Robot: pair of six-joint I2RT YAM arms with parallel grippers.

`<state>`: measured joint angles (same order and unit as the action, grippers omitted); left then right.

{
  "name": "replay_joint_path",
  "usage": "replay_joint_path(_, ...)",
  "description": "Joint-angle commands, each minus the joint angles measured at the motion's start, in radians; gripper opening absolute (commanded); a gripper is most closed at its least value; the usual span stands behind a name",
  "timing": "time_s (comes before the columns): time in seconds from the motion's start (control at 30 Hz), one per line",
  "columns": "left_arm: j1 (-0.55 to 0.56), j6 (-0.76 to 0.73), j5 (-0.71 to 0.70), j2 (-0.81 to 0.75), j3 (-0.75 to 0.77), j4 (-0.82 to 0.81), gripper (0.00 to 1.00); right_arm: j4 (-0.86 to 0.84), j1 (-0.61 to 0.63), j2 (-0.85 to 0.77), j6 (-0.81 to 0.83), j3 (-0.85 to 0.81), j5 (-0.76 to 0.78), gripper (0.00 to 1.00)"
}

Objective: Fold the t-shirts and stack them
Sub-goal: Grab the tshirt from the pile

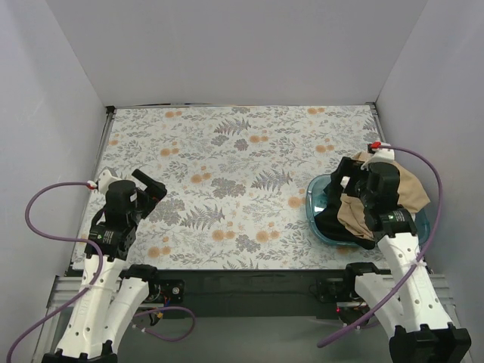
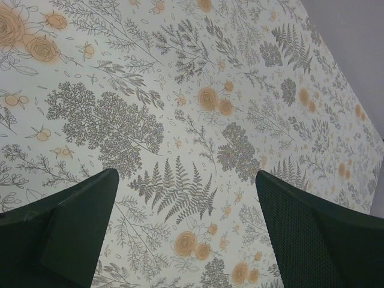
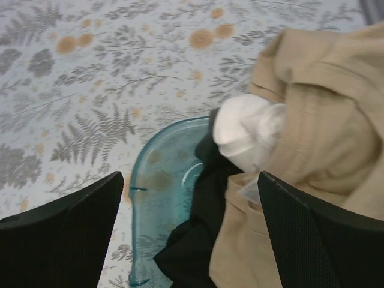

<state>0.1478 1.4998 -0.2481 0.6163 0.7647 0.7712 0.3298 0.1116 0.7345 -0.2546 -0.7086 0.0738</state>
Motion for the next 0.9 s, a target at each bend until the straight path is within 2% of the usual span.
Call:
replay_joint_path(0.0, -0.001, -0.007, 0.018, -0.015, -0.013, 0.004, 0.98, 0.156, -0.001, 0.054, -0.04, -0.129, 0.364, 0.98)
replay_joint_path(0.03, -0.001, -0.007, 0.02, -0.013, -0.011, 0.004, 0.98, 0.188, 0.0, 0.071, -0.054, -0.143, 0.433, 0.98)
replay_joint_path(0.07, -0.001, -0.009, 0.023, -0.01, -0.011, 0.002, 0.98, 0.224, -0.001, 0.086, -0.07, -0.153, 0.568, 0.98)
replay_joint_path(0.17, -0.001, -0.016, 0.036, 0.003, -0.011, -0.003, 0.98, 0.221, -0.009, 0.167, -0.075, -0.195, 0.667, 0.98)
replay_joint_path(0.3, -0.001, -0.029, 0.067, 0.023, -0.013, -0.009, 0.98, 0.197, -0.026, 0.365, -0.031, -0.31, 0.673, 0.98)
replay_joint_path(0.57, -0.001, -0.027, 0.064, 0.0, -0.016, -0.007, 0.98, 0.155, -0.151, 0.649, 0.023, -0.471, 0.532, 0.93)
replay_joint_path(0.63, -0.001, -0.023, 0.053, -0.006, -0.018, -0.006, 0.98, 0.138, -0.161, 0.693, 0.026, -0.483, 0.512, 0.88)
replay_joint_path(0.7, -0.001, -0.021, 0.049, -0.009, -0.019, -0.006, 0.98, 0.13, -0.162, 0.721, 0.023, -0.492, 0.517, 0.77)
replay_joint_path(0.73, -0.001, -0.019, 0.049, -0.009, -0.021, -0.004, 0.98, 0.129, -0.162, 0.724, 0.021, -0.496, 0.517, 0.7)
replay_joint_path(0.77, -0.001, -0.018, 0.047, -0.007, -0.021, -0.004, 0.98, 0.129, -0.162, 0.724, 0.018, -0.5, 0.518, 0.58)
replay_joint_path(0.87, -0.001, -0.018, 0.046, 0.002, -0.018, -0.001, 0.98, 0.124, -0.162, 0.712, 0.012, -0.499, 0.538, 0.38)
